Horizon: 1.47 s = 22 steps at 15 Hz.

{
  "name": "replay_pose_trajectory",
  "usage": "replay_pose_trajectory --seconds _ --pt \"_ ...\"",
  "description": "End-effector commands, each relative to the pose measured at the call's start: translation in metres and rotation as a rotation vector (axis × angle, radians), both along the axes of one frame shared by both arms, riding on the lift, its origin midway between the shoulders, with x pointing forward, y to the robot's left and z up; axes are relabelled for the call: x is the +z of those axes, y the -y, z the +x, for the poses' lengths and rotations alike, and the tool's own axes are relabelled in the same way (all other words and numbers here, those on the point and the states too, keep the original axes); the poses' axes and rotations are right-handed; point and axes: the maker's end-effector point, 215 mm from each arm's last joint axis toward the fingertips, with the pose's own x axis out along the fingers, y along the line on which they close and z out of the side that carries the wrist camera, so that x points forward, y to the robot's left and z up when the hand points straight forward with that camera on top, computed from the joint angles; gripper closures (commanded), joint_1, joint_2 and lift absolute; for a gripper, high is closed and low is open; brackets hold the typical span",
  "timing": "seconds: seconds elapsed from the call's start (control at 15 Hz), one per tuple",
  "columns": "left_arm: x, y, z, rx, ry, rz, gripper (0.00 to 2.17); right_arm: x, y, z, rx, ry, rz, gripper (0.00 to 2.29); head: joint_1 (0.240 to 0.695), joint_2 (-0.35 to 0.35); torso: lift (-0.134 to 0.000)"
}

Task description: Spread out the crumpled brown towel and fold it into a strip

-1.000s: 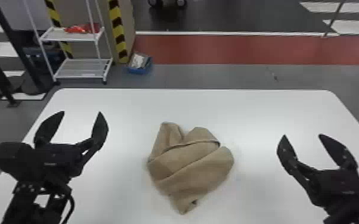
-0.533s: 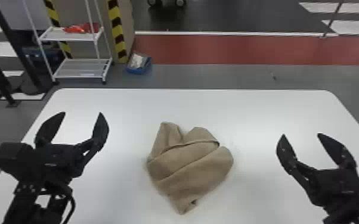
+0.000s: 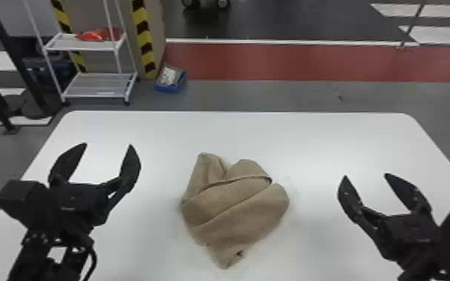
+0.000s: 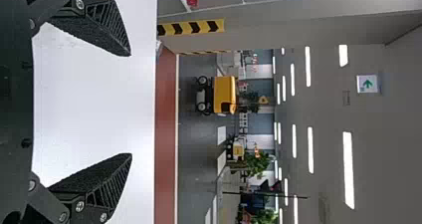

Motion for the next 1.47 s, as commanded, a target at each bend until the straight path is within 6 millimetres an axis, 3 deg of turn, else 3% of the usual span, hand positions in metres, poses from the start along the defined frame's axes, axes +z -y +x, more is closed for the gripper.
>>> replay_pose_trajectory --seconds 0.0,0.2,0.47,0.73,1.0,1.2,1.33,1.4 --pt "-0.02 0.009 0.001 -0.031 -0.068 0.006 0.08 -0.018 -0.003 0.001 0.021 -0.052 -0.002 0.19 0.695 -0.015 -0.123" --pt "-0.031 0.022 0.001 -0.076 -0.103 -0.013 0.08 -0.046 -0.038 0.0 0.163 -0.122 0.045 0.22 0.695 -0.015 -0.123" --pt "-0.065 0.055 -0.002 -0.206 -0.233 -0.036 0.09 -0.056 -0.082 -0.003 0.351 -0.171 0.135 0.22 0.695 0.015 -0.123" --pt "-0.103 0.083 -0.009 -0.319 -0.378 -0.053 0.21 -0.083 -0.104 -0.005 0.398 -0.277 0.139 0.22 0.695 0.009 -0.123" --pt "-0.102 0.087 -0.008 -0.328 -0.38 -0.056 0.21 -0.103 -0.136 -0.016 0.511 -0.378 0.193 0.3 0.695 0.028 -0.123" --pt "-0.1 0.086 -0.007 -0.322 -0.373 -0.056 0.21 -0.105 -0.136 -0.015 0.512 -0.39 0.195 0.49 0.695 0.042 -0.123" --pt "-0.1 0.083 -0.006 -0.314 -0.368 -0.054 0.21 -0.104 -0.136 -0.015 0.514 -0.388 0.196 0.83 0.695 0.047 -0.123" --pt "-0.099 0.083 -0.006 -0.314 -0.365 -0.054 0.21 -0.104 -0.137 -0.014 0.515 -0.388 0.194 0.83 0.695 0.048 -0.123"
